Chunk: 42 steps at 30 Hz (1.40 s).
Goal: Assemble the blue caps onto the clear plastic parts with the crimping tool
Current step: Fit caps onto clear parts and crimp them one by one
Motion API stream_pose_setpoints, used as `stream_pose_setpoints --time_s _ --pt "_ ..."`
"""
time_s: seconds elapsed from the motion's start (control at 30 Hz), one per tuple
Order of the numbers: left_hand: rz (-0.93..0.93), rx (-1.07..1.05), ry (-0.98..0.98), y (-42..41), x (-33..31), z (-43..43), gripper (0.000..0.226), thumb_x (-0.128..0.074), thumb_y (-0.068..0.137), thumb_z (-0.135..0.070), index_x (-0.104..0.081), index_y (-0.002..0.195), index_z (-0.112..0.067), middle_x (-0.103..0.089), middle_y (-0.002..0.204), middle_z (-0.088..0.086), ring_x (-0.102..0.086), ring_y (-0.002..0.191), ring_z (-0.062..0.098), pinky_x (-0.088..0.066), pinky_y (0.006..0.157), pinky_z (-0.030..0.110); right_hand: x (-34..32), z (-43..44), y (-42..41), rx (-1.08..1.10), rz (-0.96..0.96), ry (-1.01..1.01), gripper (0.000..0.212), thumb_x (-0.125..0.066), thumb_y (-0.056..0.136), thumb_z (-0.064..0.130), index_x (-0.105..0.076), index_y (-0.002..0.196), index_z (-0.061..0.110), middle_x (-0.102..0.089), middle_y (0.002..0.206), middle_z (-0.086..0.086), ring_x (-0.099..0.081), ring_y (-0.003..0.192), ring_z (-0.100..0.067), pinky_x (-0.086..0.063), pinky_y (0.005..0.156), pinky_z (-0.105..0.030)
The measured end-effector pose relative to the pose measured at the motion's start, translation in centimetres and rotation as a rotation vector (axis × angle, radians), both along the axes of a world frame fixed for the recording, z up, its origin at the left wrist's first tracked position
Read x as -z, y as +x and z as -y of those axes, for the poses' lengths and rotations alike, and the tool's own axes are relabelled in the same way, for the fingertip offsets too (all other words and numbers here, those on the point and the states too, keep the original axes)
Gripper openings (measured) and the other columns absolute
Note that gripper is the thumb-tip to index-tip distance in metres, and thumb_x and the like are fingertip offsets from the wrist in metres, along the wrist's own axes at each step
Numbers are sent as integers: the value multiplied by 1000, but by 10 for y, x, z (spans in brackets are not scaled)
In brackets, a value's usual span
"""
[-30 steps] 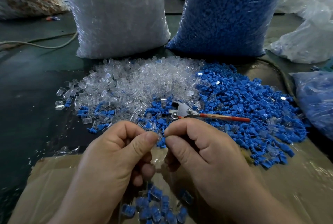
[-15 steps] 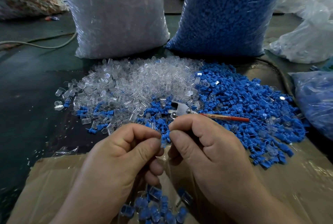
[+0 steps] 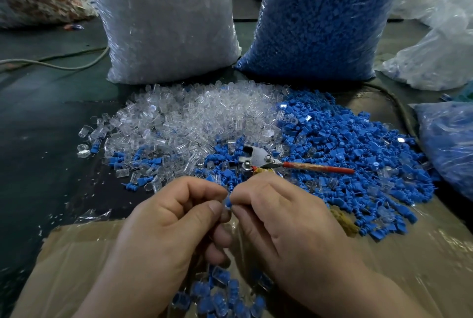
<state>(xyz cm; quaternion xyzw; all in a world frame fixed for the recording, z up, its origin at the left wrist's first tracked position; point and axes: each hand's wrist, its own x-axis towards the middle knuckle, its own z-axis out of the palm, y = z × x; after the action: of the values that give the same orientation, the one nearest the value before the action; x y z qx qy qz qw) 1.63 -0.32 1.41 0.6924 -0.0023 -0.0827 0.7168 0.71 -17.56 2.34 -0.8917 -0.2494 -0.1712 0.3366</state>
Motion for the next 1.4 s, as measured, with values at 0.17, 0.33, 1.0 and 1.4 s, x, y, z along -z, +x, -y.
stream_pose_setpoints --time_s 0.17,0.33,1.0,1.4 --pt "-15 32 -17 0 -1 -1 36 -74 53 -42 -77 82 -22 -66 58 19 -62 47 27 -51 46 27 2 0 0 -29 -75 -27 25 -42 100 40 -60 107 25 -57 95 8 -58 84 -16 -51 64 -44" --pt "-51 40 -64 1 -1 1 33 -78 46 -33 -76 76 -21 -64 58 14 -61 47 22 -48 41 25 -2 1 -1 -55 -131 -29 20 -44 98 37 -57 112 30 -56 101 9 -60 87 -16 -52 66 -44" --pt "-68 -51 -109 6 7 -8 26 -79 52 -25 -73 77 -20 -61 56 10 -57 44 19 -47 39 26 1 44 34 436 -330 -684 73 -32 80 72 -32 141 32 -53 126 9 -38 117 -20 -36 99 -39" --pt "10 -105 -107 7 9 -13 38 -80 49 -36 -72 83 -22 -62 62 10 -56 47 21 -46 42 28 -22 34 10 263 -56 -347 37 -43 85 57 -56 106 30 -55 81 19 -52 72 -7 -37 62 -17"
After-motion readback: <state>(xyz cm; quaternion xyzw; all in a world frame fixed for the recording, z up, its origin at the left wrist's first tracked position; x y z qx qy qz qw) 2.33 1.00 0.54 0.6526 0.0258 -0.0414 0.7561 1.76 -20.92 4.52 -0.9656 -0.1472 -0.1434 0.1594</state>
